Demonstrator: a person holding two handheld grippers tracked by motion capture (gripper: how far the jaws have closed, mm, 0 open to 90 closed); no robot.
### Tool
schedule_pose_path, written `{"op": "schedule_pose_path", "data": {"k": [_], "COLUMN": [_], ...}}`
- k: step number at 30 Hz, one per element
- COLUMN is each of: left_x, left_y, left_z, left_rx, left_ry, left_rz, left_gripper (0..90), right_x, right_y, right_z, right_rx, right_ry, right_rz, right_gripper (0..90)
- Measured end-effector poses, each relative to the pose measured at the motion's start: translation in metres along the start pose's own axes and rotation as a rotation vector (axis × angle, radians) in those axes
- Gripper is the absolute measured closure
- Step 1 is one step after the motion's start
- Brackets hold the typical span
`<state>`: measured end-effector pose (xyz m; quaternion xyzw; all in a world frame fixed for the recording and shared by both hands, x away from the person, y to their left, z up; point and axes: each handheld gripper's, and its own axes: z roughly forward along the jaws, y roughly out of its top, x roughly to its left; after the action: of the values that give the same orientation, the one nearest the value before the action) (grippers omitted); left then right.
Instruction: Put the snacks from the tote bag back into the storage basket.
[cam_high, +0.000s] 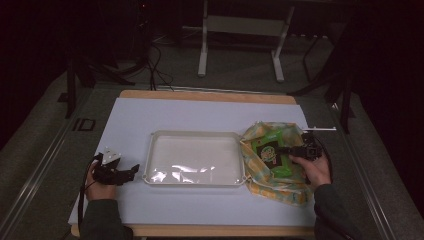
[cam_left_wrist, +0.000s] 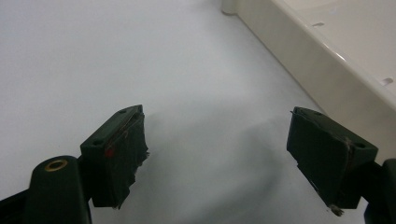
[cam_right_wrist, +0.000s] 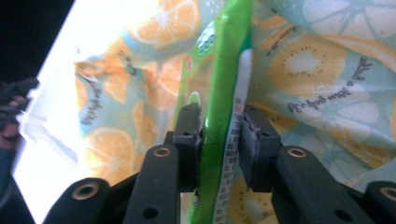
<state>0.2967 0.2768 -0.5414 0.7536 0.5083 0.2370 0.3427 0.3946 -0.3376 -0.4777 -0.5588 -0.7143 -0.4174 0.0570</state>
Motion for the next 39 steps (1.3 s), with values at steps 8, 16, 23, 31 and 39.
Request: {"op": "schedule_pose_path", "data": {"k": [8, 16, 23, 31, 39], "left_x": [0.000, 0.000, 0.000, 0.000, 0.000], "left_y": [0.000, 0.000, 0.000, 0.000, 0.000], "left_z": [0.000, 0.000, 0.000, 0.000, 0.000], "left_rx": [0.000, 0.000, 0.000, 0.000, 0.000], "left_ry": [0.000, 0.000, 0.000, 0.001, 0.001], "left_rz": [0.001, 0.001, 0.001, 0.000, 0.000], "left_gripper": [20.1, 20.1, 20.1, 20.1, 20.1], "right_x": [0.005, 0.009, 0.011, 0.011, 0.012], "right_y": [0.001, 0.005, 0.008, 0.011, 0.012], "right_z": [-0.007, -0.016, -0.022, -0.029, -0.035], "right_rx": [-0.024, -0.054, -0.078, -0.094, -0.106], "right_ry": [0.002, 0.005, 0.008, 0.017, 0.020], "right_rz": [0.001, 0.001, 0.000, 0.005, 0.003], "right_gripper": [73.0, 73.2, 73.3, 73.3, 73.3]}}
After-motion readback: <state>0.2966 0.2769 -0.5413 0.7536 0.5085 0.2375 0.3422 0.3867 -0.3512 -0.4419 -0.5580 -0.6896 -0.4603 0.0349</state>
